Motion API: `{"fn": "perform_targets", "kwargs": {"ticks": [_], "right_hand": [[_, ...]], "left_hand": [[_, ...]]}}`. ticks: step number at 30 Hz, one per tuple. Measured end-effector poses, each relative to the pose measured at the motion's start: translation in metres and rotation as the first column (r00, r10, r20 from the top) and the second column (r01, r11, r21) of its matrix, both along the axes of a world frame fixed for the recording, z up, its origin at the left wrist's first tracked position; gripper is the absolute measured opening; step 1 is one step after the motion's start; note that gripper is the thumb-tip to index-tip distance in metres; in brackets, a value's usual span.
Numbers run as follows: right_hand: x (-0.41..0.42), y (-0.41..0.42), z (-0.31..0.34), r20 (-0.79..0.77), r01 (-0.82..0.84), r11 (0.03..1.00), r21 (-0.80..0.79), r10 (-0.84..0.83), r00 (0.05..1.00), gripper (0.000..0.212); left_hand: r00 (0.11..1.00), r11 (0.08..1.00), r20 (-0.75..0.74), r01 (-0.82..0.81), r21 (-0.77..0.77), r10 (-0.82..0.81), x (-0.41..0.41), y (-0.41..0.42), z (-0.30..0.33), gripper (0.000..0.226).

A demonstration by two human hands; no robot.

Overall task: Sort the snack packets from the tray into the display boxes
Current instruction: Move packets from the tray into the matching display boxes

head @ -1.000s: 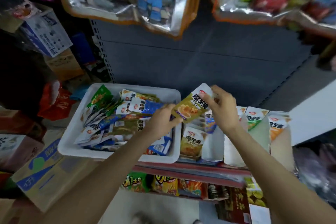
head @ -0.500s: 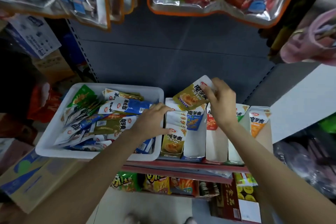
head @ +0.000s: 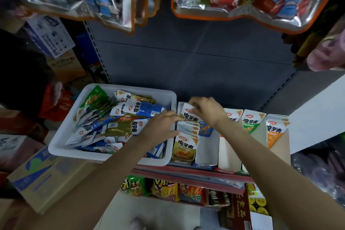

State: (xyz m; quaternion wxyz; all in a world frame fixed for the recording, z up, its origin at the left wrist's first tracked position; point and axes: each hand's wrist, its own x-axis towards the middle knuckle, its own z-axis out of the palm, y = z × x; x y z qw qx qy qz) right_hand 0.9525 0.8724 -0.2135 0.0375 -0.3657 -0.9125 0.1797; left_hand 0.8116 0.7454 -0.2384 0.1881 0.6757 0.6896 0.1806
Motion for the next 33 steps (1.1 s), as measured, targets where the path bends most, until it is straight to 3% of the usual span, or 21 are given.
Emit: {"fn": "perform_targets", "kwargs": {"ticks": [5,8,12,15,17,20,23,26,28,31,33], "right_hand": [[-0.009,-0.003,-0.016,0.156,-0.05,0.99,-0.132,0.071,0.985,0.023],[-0.008,-0.008,-0.016,0.077,0.012,0.991,-0.132,-0.002,0.997,0.028],[-0.011,-0.026,-0.002,-0.019,0.046,0.996,0.077,-0.045,0.999,0.028],[-0.03,-0.048,0.001,-0.157,-0.049,0.997,0.062,0.059,0.986,0.027],[-0.051,-0.062,-0.007,-0.168,-0.139,0.99,0.002,0.137,0.976,0.026],[-0.088,-0.081,-0.028,-0.085,-0.2,0.974,-0.106,0.191,0.978,0.031],[-0.116,-0.092,-0.057,0.071,-0.212,0.947,-0.241,0.235,0.969,0.05],[-0.129,-0.097,-0.079,0.17,-0.185,0.937,-0.295,0.242,0.955,0.061],[-0.132,-0.099,-0.084,0.181,-0.161,0.958,-0.237,0.207,0.961,0.054],[-0.131,-0.1,-0.075,0.171,-0.187,0.982,-0.037,0.19,0.967,0.027],[-0.126,-0.096,-0.066,0.044,-0.156,0.988,0.016,0.155,0.987,0.019]], "left_hand": [[1.0,1.0,-0.018,-0.013,0.003,0.013,-0.002,0.001,-0.001,0.046],[0.999,1.0,-0.022,-0.024,0.001,0.024,-0.004,0.0,-0.002,0.05],[0.989,0.991,-0.064,-0.132,0.002,0.132,-0.02,-0.014,-0.008,0.049],[0.955,0.965,-0.143,-0.262,0.002,0.259,-0.048,-0.035,-0.02,0.042],[0.934,0.947,-0.193,-0.315,-0.057,0.299,-0.07,-0.049,-0.027,0.043],[0.918,0.917,-0.225,-0.365,-0.159,0.326,-0.101,-0.065,-0.038,0.052],[0.931,0.898,-0.19,-0.354,-0.261,0.312,-0.123,-0.077,-0.047,0.065],[0.943,0.91,-0.195,-0.316,-0.269,0.27,-0.131,-0.084,-0.049,0.059],[0.933,0.932,-0.288,-0.286,-0.223,0.218,-0.132,-0.085,-0.048,0.046],[0.919,0.954,-0.35,-0.249,-0.164,0.18,-0.132,-0.086,-0.047,0.027],[0.906,0.959,-0.342,-0.281,-0.044,0.25,-0.132,-0.086,-0.041,0.025]]}}
